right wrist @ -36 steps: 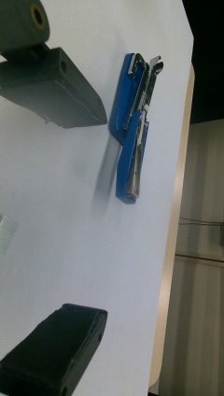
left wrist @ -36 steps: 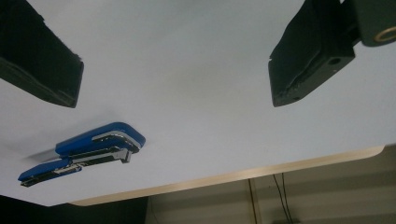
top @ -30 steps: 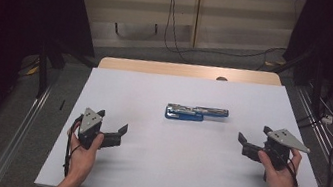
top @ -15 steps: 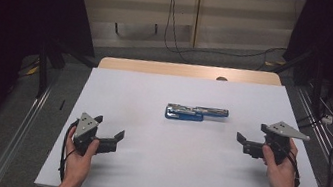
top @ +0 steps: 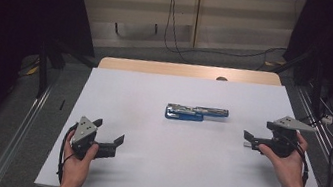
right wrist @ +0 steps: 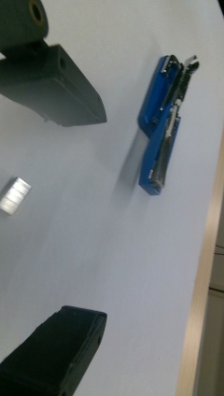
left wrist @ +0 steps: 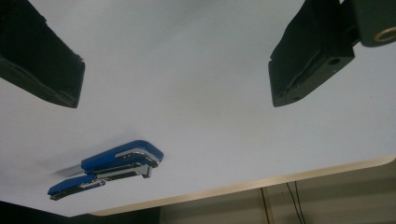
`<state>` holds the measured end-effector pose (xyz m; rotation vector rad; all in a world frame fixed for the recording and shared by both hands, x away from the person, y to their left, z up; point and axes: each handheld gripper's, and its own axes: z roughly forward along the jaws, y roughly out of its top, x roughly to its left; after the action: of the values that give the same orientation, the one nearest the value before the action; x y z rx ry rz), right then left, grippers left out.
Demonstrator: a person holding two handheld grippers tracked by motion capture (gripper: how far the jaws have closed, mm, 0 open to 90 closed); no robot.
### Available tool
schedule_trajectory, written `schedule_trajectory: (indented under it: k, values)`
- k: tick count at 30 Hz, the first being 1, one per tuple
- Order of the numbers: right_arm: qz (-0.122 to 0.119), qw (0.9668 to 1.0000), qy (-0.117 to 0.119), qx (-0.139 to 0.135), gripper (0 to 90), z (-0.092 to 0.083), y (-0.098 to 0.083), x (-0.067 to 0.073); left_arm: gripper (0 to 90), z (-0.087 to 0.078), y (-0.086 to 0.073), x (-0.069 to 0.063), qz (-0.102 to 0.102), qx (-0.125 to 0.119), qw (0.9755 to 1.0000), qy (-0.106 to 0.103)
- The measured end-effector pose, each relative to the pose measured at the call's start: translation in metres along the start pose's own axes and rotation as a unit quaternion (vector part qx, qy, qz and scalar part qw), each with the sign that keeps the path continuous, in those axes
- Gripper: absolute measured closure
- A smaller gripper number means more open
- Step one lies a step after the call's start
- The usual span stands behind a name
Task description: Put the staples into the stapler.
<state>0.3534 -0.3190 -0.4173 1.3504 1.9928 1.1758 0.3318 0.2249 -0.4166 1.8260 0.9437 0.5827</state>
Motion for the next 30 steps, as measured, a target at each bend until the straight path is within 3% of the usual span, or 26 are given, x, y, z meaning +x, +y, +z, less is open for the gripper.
schedule_trajectory:
  k: [8,13,16,19,23,26,28,30]
  values:
    - [-0.023,0.9984,0.037,0.035,9.6,0.008,0.008,-0.003,3.9,0.005,0.001,-0.001,0.005,0.006,0.9999,-0.009]
    - [-0.051,0.9945,0.057,0.072,13.1,0.015,0.015,-0.005,3.9,0.004,0.001,0.0,-0.005,0.0,1.0,-0.007]
    - [-0.057,0.9928,0.069,0.08,15.5,0.018,0.015,-0.007,3.9,0.005,0.0,0.0,-0.002,0.007,1.0,-0.006]
    - [-0.07,0.9894,0.078,0.1,26.4,0.02,0.012,-0.009,3.9,0.006,0.0,0.0,0.003,0.007,0.9999,-0.009]
    - [-0.085,0.9867,0.075,0.116,27.1,0.017,0.011,-0.012,3.9,0.006,-0.001,0.0,0.008,0.013,0.9998,-0.012]
    - [-0.111,0.9822,0.062,0.138,31.9,0.014,0.012,-0.014,3.9,0.007,-0.001,0.0,0.009,0.014,0.9998,-0.012]
    - [-0.111,0.9803,0.062,0.151,35.6,0.014,0.011,-0.017,3.9,0.007,0.0,0.0,0.008,0.012,0.9998,-0.01]
    - [-0.124,0.9755,0.065,0.17,41.3,0.014,0.011,-0.018,3.9,0.007,0.0,0.0,0.01,0.012,0.9998,-0.01]
